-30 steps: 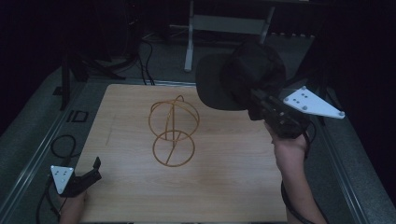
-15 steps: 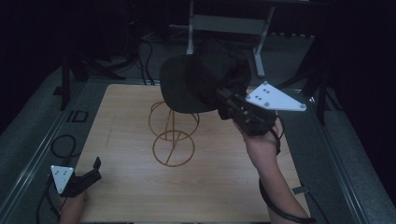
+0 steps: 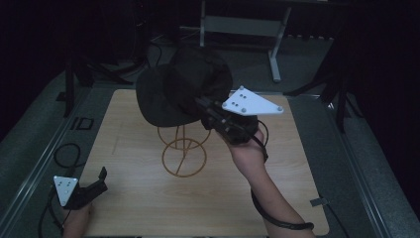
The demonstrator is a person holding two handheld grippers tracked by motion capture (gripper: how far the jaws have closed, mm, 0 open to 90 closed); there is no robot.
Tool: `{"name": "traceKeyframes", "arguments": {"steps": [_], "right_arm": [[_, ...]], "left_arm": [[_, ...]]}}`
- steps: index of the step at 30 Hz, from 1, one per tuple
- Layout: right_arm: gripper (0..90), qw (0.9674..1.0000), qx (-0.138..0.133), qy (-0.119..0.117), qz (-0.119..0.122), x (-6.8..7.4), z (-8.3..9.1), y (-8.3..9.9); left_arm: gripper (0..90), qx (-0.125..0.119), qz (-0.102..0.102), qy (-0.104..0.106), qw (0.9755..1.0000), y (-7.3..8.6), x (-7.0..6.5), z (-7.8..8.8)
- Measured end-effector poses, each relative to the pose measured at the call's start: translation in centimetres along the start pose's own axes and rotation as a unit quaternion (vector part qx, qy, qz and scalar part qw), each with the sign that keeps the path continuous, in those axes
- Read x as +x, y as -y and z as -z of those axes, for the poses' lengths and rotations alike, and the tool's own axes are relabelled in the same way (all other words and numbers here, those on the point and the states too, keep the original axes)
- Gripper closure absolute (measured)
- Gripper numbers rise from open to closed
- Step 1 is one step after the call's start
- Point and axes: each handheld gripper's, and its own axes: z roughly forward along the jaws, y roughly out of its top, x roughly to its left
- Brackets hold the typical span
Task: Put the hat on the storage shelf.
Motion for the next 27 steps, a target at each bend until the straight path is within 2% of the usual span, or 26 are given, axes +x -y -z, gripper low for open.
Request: {"name": "traceKeyframes", "arguments": {"steps": [6, 11, 20, 27], "right_arm": [[87.6, 0.9999, 0.001, -0.012, 0.0, 0.8, -1.1, -0.1], [87.6, 0.9998, 0.014, -0.016, -0.004, 1.1, -2.0, 0.8], [87.6, 0.9987, 0.042, -0.022, -0.022, 0.5, -3.3, 3.2], [87.5, 0.9964, 0.057, -0.034, -0.052, -0.1, -3.8, 4.9]], "left_arm": [[1.7, 0.0, 0.001, 0.001, 1.0, 0.0, 0.1, 0.0], [1.7, -0.001, 0.003, 0.002, 1.0, 0.0, 0.1, 0.0], [1.8, 0.0, 0.003, 0.002, 1.0, 0.0, 0.1, 0.0], [1.7, -0.001, 0.004, 0.002, 1.0, 0.0, 0.0, 0.0]]}}
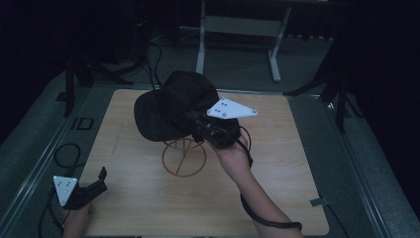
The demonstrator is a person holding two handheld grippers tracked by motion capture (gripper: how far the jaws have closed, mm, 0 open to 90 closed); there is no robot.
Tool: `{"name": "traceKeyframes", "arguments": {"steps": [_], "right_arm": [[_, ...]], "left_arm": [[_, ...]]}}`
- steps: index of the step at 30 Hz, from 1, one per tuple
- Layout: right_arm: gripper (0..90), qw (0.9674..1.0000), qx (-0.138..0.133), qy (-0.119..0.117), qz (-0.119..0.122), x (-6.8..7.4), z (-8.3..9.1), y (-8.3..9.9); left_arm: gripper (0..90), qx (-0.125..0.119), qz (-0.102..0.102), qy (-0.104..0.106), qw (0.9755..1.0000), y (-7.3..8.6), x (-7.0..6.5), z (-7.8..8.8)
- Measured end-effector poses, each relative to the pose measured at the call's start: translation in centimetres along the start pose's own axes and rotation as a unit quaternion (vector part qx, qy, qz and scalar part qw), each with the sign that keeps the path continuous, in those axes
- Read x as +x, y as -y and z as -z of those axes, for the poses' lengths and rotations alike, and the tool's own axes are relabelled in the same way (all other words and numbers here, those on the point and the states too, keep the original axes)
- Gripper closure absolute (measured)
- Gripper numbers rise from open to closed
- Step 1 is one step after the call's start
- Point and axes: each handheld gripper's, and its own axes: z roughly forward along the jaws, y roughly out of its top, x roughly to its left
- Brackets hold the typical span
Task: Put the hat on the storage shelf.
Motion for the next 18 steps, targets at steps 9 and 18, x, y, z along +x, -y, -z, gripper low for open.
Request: {"name": "traceKeyframes", "arguments": {"steps": [9, 18], "right_arm": [[87.3, 0.9997, 0.01, -0.018, -0.011, 0.1, -0.5, 1.6], [87.2, 0.9995, 0.011, -0.028, -0.012, 0.7, -0.6, 2.9]], "left_arm": [[1.7, -0.001, -0.001, 0.0, 1.0, 0.0, 0.0, 0.0], [1.8, -0.002, -0.002, -0.001, 1.0, 0.0, -0.1, 0.0]]}}
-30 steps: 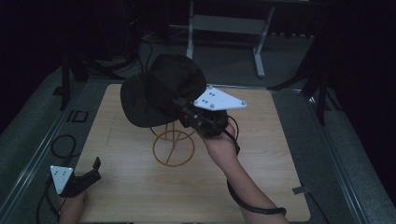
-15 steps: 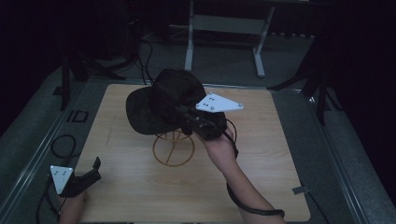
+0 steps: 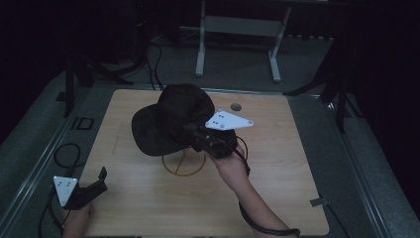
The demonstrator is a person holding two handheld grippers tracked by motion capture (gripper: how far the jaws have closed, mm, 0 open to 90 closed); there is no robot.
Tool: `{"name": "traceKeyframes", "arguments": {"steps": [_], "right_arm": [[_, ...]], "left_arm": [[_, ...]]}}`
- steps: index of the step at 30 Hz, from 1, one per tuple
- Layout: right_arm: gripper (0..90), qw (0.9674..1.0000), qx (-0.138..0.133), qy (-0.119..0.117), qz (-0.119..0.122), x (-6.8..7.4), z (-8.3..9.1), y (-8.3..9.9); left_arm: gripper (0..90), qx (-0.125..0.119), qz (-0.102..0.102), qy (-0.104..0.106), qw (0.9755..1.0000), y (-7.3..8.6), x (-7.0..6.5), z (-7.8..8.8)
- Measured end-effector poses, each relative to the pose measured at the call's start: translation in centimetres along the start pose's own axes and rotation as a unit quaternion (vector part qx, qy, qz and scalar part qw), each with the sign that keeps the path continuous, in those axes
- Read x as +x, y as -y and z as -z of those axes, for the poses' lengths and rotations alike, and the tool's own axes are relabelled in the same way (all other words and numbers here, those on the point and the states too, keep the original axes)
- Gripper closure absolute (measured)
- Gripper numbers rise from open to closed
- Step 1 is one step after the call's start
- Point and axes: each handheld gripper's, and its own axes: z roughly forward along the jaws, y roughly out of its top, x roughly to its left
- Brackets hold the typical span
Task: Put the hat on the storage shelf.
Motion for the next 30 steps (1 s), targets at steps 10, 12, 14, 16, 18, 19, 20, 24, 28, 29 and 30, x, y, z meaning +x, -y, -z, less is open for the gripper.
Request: {"name": "traceKeyframes", "arguments": {"steps": [10, 12, 14, 16, 18, 19, 20, 24, 28, 29, 30], "right_arm": [[86.8, 0.9997, -0.007, 0.016, -0.016, -0.9, -0.3, -0.3], [87.4, 0.9996, 0.0, 0.022, -0.018, -1.1, -0.4, -0.1], [87.4, 0.9996, 0.003, 0.023, -0.018, -1.2, -0.5, -0.1], [87.9, 0.9994, 0.011, 0.026, -0.022, -1.5, -0.7, 0.2], [87.9, 0.9992, 0.013, 0.027, -0.025, -1.7, -0.8, 0.4], [87.9, 0.9992, 0.014, 0.028, -0.025, -1.8, -0.8, 0.4], [87.9, 0.9991, 0.014, 0.028, -0.027, -1.9, -0.8, 0.5], [87.9, 0.999, 0.015, 0.029, -0.029, -2.1, -0.8, 0.6], [81.9, 0.9992, 0.011, 0.03, -0.023, -2.0, -0.6, 0.4], [78.1, 0.9993, 0.009, 0.029, -0.022, -2.0, -0.5, 0.4], [72.3, 0.9994, 0.009, 0.029, -0.019, -2.0, -0.5, 0.3]], "left_arm": [[1.8, -0.001, 0.0, 0.001, 1.0, 0.0, 0.0, 0.0], [1.7, -0.001, 0.0, 0.002, 1.0, 0.0, 0.0, 0.0], [1.7, -0.001, 0.0, 0.002, 1.0, 0.0, 0.0, 0.0], [1.7, 0.0, -0.001, 0.002, 1.0, 0.0, 0.0, 0.0], [1.7, 0.001, -0.001, 0.002, 1.0, 0.0, 0.0, 0.0], [1.7, 0.0, -0.001, 0.002, 1.0, 0.0, 0.0, 0.0], [1.7, 0.0, -0.001, 0.002, 1.0, 0.0, 0.0, 0.0], [1.7, 0.001, 0.0, 0.003, 1.0, 0.0, 0.0, 0.0], [1.7, 0.001, 0.0, 0.002, 1.0, 0.0, 0.0, 0.0], [1.8, 0.001, -0.001, 0.003, 1.0, 0.0, 0.0, 0.0], [1.7, 0.001, -0.001, 0.002, 1.0, 0.0, 0.0, 0.0]]}}
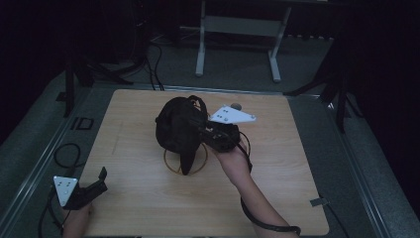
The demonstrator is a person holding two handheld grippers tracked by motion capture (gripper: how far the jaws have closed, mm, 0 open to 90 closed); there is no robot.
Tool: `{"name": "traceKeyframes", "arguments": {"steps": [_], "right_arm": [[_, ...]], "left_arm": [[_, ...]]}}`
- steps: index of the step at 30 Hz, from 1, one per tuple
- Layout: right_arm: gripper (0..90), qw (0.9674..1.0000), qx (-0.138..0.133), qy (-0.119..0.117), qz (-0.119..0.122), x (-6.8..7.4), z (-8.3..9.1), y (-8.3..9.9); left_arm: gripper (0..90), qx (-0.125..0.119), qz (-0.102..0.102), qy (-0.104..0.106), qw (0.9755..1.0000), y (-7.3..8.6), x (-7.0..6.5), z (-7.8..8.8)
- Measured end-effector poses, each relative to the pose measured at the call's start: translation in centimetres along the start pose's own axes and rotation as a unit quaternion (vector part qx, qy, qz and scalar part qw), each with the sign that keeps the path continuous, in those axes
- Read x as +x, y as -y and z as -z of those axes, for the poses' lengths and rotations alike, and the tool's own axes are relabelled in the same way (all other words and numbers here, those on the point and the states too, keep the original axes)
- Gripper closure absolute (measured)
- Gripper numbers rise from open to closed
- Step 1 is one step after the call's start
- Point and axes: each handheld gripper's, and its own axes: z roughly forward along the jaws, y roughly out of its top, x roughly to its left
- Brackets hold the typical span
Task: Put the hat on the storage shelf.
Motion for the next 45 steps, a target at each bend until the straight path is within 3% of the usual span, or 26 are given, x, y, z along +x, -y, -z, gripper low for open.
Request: {"name": "traceKeyframes", "arguments": {"steps": [1, 5, 10, 14, 16, 18, 25, 45], "right_arm": [[72.3, 1.0, 0.0, 0.0, 0.0, 0.0, 0.0, 0.0], [51.0, 0.9998, -0.006, 0.017, 0.006, 0.0, 0.4, -0.2], [36.3, 0.9998, -0.001, 0.009, 0.015, -0.3, 0.7, -0.4], [32.4, 0.9998, 0.0, 0.012, 0.016, -0.4, 0.8, -0.5], [21.2, 0.9999, -0.002, -0.004, 0.012, -1.0, 1.3, -0.6], [17.7, 0.9998, -0.002, -0.006, 0.018, -1.2, 1.5, -0.5], [14.5, 0.9998, -0.01, -0.007, 0.017, -2.1, 2.6, -0.2], [13.6, 0.9982, 0.009, 0.057, 0.014, -6.6, 5.9, 3.7]], "left_arm": [[1.7, 0.0, 0.0, 0.0, 1.0, 0.0, 0.0, 0.0], [1.7, 0.0, 0.0, 0.0, 1.0, 0.0, 0.0, 0.0], [1.8, 0.0, 0.0, -0.001, 1.0, 0.0, 0.0, 0.0], [1.7, 0.0, 0.001, -0.001, 1.0, 0.0, 0.0, 0.0], [1.7, 0.0, 0.001, -0.001, 1.0, 0.0, 0.0, 0.0], [1.7, 0.0, 0.001, -0.001, 1.0, 0.0, 0.0, 0.0], [1.7, -0.001, 0.002, -0.001, 1.0, 0.0, 0.0, 0.0], [1.7, 0.0, 0.001, -0.001, 1.0, 0.0, 0.0, 0.0]]}}
